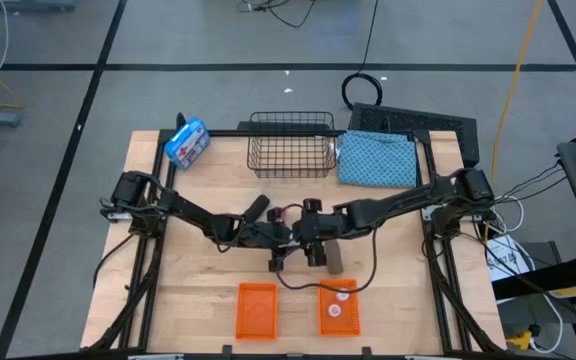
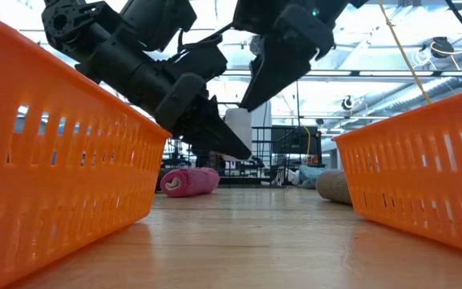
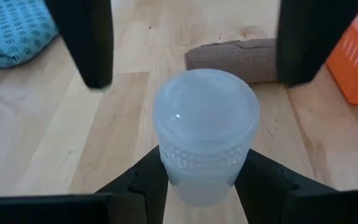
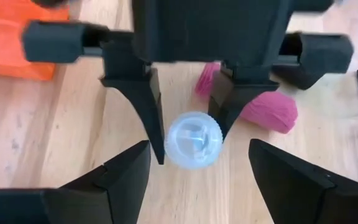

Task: Pick & Place Medicine items
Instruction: Put the transparent pill bottle into the right orange basket

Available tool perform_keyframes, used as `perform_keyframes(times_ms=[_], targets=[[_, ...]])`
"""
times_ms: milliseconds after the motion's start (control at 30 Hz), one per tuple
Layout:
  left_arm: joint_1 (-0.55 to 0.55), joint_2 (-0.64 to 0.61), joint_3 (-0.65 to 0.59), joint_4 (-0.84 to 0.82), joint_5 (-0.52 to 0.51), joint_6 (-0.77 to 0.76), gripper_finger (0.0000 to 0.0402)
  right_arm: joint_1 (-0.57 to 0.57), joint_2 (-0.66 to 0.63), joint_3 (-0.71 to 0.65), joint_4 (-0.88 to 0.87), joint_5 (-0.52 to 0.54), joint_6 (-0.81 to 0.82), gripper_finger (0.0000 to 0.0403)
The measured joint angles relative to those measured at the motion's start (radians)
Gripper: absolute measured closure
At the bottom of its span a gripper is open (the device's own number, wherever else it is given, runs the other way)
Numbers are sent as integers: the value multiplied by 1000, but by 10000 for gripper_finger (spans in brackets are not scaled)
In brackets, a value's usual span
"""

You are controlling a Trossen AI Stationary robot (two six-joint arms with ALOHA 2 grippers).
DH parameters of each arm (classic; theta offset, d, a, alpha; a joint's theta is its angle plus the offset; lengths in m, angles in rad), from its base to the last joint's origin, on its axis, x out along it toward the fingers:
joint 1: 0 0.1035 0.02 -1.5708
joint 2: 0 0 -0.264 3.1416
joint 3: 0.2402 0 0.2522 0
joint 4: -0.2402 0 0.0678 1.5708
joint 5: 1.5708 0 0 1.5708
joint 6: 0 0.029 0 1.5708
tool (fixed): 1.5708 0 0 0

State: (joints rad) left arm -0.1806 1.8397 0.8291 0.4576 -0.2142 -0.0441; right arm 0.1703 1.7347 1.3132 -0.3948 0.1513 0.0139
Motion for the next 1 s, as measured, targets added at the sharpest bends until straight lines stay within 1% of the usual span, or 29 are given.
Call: perform_keyframes(times_ms=[167,267,333,433,533,733,1000], targets=[[0,0,0,-14,3,-4,248,-1,33,-1,14,-50,-4,146],[0,0,0,-14,4,-14,248,-2,48,0,33,-49,-19,152],[0,0,0,-14,5,-14,240,-3,48,-1,27,-50,-32,156],[0,0,0,-13,33,-8,234,-9,48,-1,38,-50,-46,163],[0,0,0,-13,50,-7,240,-17,48,-1,50,-52,-56,171],[1,0,0,-12,48,-10,252,-26,48,-2,68,-57,-57,193],[1,0,0,-15,50,-10,234,-26,47,-68,143,-72,-56,227]])
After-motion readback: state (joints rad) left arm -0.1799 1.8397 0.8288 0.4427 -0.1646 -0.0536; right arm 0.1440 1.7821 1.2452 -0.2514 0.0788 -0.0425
